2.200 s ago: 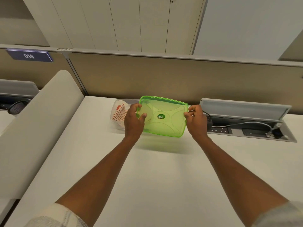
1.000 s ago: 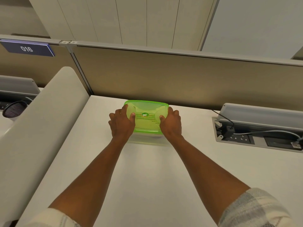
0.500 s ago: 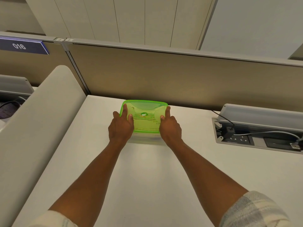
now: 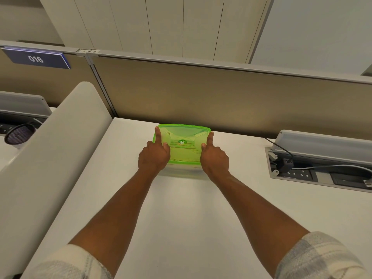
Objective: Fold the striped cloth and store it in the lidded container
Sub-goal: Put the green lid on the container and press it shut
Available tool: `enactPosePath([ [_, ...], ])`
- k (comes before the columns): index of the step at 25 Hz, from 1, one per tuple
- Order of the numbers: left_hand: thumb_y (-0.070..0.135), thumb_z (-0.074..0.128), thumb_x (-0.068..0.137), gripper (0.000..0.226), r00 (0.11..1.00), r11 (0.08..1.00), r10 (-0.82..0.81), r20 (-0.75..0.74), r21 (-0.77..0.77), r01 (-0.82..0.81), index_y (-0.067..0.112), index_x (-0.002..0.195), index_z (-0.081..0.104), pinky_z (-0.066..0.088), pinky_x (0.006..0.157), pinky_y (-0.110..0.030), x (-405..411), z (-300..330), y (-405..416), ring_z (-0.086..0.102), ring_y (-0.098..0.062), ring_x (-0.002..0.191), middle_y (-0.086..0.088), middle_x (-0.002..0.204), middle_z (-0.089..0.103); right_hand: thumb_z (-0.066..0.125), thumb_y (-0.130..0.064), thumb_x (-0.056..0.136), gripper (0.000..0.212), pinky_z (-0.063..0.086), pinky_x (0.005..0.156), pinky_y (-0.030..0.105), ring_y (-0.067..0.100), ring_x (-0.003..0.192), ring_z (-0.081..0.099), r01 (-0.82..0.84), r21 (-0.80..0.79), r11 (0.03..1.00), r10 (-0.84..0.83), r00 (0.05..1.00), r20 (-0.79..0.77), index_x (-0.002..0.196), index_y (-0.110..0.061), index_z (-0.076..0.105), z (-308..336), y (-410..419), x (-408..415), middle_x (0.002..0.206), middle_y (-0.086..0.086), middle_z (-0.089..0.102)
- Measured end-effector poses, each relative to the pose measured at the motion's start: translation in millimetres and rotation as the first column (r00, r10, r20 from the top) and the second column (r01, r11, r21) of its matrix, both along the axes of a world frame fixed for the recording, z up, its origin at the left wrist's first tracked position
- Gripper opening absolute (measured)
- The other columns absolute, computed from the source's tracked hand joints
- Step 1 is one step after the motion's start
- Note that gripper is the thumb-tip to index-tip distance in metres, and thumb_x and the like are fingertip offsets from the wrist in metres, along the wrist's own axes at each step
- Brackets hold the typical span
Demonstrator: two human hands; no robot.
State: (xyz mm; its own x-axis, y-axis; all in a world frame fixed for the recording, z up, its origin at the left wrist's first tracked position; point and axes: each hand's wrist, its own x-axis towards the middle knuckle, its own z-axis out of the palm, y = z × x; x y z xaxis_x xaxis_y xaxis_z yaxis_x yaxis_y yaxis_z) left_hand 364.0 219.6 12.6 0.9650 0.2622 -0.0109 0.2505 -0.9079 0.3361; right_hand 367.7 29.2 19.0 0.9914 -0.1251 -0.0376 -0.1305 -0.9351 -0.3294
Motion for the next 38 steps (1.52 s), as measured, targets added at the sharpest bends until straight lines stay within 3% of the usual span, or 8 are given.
enactPosePath([
  [15, 0.041, 0.029, 0.097, 0.066, 1.0, 1.0, -0.029, 0.007, 0.006, 0.029, 0.025, 0.157, 0.005, 0.037, 0.069, -0.039, 5, -3, 7, 0.062, -0.041, 0.089, -0.021, 0.097, 0.065, 0.024, -0.034, 0.104, 0.055, 0.036, 0.065, 0.036, 0.037, 0.088, 0.063, -0.057, -0.081, 0.995, 0.058, 0.998, 0.015, 0.153, -0.012, 0.012, 2, -3, 3, 0.101, 0.016, 0.068],
  [22, 0.043, 0.027, 0.098, 0.066, 1.0, 1.0, -0.001, 0.004, -0.015, 0.001, 0.03, 0.156, 0.001, 0.037, 0.07, -0.039, 4, -4, 4, 0.062, -0.042, 0.091, -0.021, 0.101, 0.063, 0.022, -0.036, 0.103, 0.055, 0.036, 0.066, 0.037, 0.037, 0.09, 0.063, -0.024, -0.041, 0.999, 0.023, 1.0, -0.011, 0.154, -0.017, 0.009, 2, -1, 3, 0.103, 0.016, 0.067],
  [26, 0.044, 0.025, 0.099, 0.065, 0.999, 1.0, -0.007, -0.045, -0.009, 0.007, 0.03, 0.156, 0.0, 0.037, 0.072, -0.04, 5, 1, 2, 0.062, -0.041, 0.094, -0.022, 0.11, 0.061, 0.023, -0.036, 0.103, 0.055, 0.038, 0.071, 0.039, 0.04, 0.097, 0.061, 0.03, 0.072, 0.997, -0.027, 0.999, -0.044, 0.154, -0.022, 0.007, -1, 0, 2, 0.109, 0.019, 0.063],
  [29, 0.04, 0.029, 0.099, 0.064, 0.999, 0.997, -0.001, -0.041, 0.074, 0.004, 0.022, 0.157, 0.006, 0.041, 0.083, -0.044, 0, 6, 0, 0.055, -0.04, 0.11, -0.019, 0.134, 0.049, 0.03, -0.033, 0.102, 0.056, 0.042, 0.089, 0.045, 0.04, 0.115, 0.05, 0.028, 0.075, 0.997, -0.028, 1.0, -0.001, 0.153, -0.015, 0.016, 0, 3, 0, 0.13, 0.021, 0.051],
  [32, 0.028, 0.035, 0.098, 0.063, 0.984, 0.98, -0.105, 0.144, 0.182, 0.078, 0.008, 0.155, 0.017, 0.036, 0.107, -0.048, 0, 10, -6, 0.037, -0.033, 0.136, -0.014, 0.155, 0.032, 0.043, -0.033, 0.098, 0.061, 0.026, 0.113, 0.047, 0.04, 0.138, 0.03, -0.073, -0.109, 0.991, 0.091, 0.981, 0.169, 0.149, -0.004, 0.027, 2, 8, 4, 0.149, 0.021, 0.036],
  [34, 0.025, 0.035, 0.1, 0.06, 0.96, 0.967, -0.231, 0.16, 0.147, 0.208, 0.007, 0.155, 0.02, 0.022, 0.119, -0.046, 5, 11, -14, 0.022, -0.03, 0.148, -0.012, 0.162, 0.023, 0.044, -0.036, 0.098, 0.064, 0.017, 0.119, 0.046, 0.038, 0.145, 0.019, -0.167, -0.122, 0.978, 0.186, 0.969, 0.163, 0.149, -0.002, 0.026, 3, 17, 8, 0.156, 0.02, 0.027],
  [38, 0.031, 0.029, 0.103, 0.059, 0.933, 0.927, -0.358, 0.042, 0.137, 0.349, 0.008, 0.156, 0.016, 0.007, 0.124, -0.046, 8, 3, -28, 0.009, -0.027, 0.152, -0.011, 0.165, 0.013, 0.033, -0.037, 0.101, 0.064, 0.007, 0.122, 0.043, 0.033, 0.149, 0.01, -0.261, -0.123, 0.958, 0.274, 0.955, 0.11, 0.151, -0.001, 0.018, -6, 28, 11, 0.16, 0.019, 0.015],
])
